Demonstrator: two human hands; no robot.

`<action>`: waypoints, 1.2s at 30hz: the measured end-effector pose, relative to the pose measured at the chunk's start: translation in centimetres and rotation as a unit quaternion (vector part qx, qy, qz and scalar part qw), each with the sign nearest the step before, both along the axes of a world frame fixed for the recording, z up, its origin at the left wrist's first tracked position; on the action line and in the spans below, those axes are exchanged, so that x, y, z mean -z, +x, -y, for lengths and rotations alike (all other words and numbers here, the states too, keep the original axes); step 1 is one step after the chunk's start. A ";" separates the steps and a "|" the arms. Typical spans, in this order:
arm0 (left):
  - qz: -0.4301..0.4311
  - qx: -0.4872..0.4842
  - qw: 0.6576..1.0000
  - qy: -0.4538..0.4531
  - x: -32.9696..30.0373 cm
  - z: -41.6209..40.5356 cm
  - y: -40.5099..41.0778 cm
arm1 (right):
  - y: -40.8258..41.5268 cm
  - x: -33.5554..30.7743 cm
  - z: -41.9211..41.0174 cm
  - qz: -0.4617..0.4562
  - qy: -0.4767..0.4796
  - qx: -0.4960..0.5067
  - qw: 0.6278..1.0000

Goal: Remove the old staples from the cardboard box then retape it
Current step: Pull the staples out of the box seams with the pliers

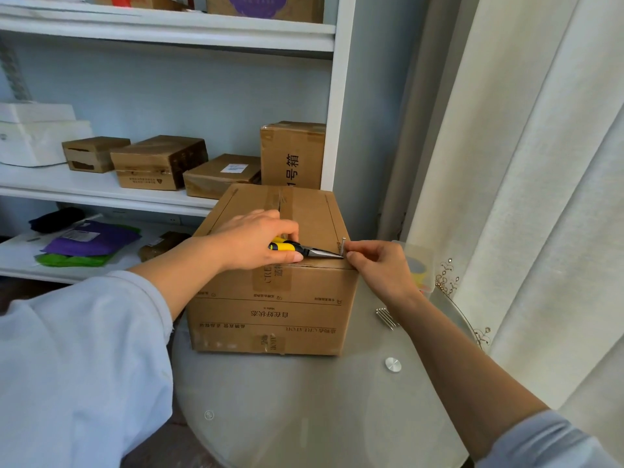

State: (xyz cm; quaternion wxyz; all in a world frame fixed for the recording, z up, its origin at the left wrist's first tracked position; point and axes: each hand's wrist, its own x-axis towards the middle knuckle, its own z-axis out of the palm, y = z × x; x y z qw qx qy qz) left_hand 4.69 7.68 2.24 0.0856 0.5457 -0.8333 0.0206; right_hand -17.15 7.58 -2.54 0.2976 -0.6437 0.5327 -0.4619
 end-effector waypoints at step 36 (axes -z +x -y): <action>0.069 -0.203 0.973 -0.087 2.4 1.5 -11.2 | -3.9 4.1 4.4 0.125 0.114 0.218 0.961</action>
